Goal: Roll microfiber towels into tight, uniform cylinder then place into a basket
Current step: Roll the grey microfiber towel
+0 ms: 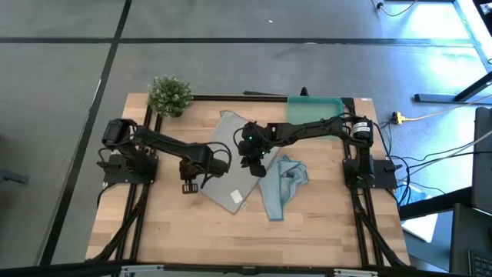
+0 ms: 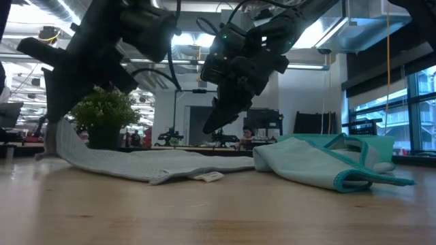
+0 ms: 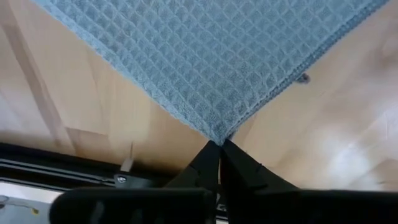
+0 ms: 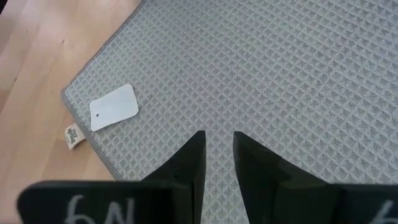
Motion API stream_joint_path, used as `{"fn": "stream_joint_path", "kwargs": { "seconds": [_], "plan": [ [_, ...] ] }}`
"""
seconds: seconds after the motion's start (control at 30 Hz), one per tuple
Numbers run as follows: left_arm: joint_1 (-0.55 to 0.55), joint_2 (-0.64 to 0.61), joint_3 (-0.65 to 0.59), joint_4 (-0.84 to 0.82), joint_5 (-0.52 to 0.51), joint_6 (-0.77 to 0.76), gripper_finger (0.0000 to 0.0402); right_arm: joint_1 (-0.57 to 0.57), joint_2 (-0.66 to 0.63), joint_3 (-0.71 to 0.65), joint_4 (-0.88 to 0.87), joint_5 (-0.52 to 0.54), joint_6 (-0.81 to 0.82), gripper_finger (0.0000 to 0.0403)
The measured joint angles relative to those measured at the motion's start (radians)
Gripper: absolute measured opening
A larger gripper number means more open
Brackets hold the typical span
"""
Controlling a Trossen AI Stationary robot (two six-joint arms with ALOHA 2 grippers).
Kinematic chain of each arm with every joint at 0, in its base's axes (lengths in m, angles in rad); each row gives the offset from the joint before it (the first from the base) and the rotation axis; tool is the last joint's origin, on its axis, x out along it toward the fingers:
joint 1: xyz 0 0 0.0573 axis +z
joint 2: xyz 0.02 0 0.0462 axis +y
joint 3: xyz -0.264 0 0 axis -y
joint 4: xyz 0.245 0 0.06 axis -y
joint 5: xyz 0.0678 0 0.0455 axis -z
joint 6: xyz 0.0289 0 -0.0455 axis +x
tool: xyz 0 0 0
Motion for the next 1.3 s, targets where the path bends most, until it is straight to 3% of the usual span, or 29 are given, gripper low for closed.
{"fn": "stream_joint_path", "kwargs": {
  "seconds": [0.37, 0.5, 0.73, 1.07, 1.3],
  "plan": [
    [0.0, 0.008, 0.0, -0.001, 0.0, -0.017, 0.007, 0.0, 0.0, 0.0, 0.004, 0.0, 0.0, 0.0083],
    [0.0, -0.003, 0.0, -0.003, 0.028, -0.132, 0.0076, 0.0, 0.0, 0.0, 0.006, 0.0, 0.0, 0.0083],
    [-0.008, -0.033, 0.0, 0.107, 0.231, -0.363, 0.0072, -0.001, 0.0, 0.0, 0.006, 0.0, 0.0, 0.0083],
    [-0.027, -0.033, -0.007, 0.223, 0.237, -0.647, 0.0074, -0.001, 0.0, 0.0, 0.006, 0.0, -0.001, 0.0083],
    [-0.063, -0.033, -0.104, 0.28, 0.239, -0.841, 0.0075, -0.001, 0.0, 0.0, 0.006, -0.001, -0.006, 0.0083]
  ]
}}
